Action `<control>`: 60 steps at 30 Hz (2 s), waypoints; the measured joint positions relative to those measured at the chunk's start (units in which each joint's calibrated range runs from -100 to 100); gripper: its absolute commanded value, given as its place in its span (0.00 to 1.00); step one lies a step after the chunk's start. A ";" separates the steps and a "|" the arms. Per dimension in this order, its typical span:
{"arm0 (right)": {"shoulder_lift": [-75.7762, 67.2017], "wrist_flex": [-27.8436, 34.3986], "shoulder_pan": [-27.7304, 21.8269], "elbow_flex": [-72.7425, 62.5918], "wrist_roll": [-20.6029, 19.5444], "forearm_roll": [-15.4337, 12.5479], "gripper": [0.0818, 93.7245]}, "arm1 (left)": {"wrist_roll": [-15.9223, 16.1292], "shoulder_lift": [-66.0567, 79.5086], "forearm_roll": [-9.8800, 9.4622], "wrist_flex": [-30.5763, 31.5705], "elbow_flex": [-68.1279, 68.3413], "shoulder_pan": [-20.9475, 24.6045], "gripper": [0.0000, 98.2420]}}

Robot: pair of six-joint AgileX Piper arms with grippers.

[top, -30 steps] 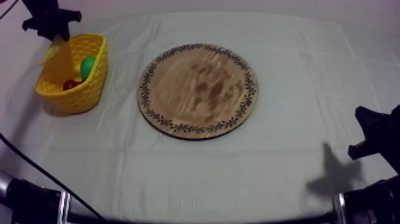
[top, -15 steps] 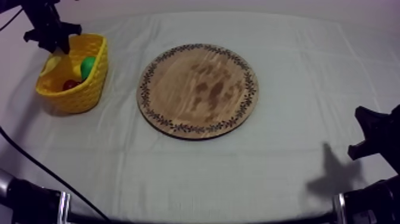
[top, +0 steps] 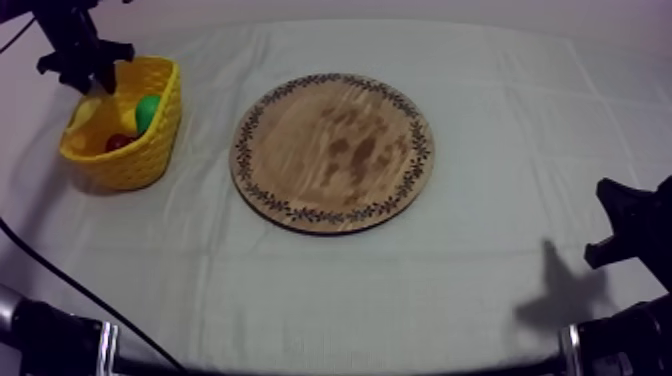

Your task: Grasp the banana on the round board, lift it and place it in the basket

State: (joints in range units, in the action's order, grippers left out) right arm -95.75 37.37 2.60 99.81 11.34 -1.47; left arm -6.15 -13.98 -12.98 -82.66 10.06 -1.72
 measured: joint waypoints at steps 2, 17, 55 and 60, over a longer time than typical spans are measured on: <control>0.00 0.00 0.00 0.00 0.00 0.00 0.00 | 0.29 0.13 0.06 -0.16 0.13 0.24 0.87; 0.00 0.00 0.00 0.00 0.00 0.00 0.00 | 0.02 1.28 0.10 1.22 -0.36 0.52 0.65; 0.00 0.00 0.00 0.00 0.00 0.00 0.00 | 1.06 60.98 1.80 29.01 35.44 -0.66 0.00; 0.00 0.00 0.00 0.00 0.00 0.00 0.00 | -1.97 75.23 1.68 33.12 48.61 -0.74 0.00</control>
State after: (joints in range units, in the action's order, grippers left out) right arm -95.75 37.37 2.60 99.81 11.34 -1.47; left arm -8.12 61.25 -11.30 -49.55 58.67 -2.46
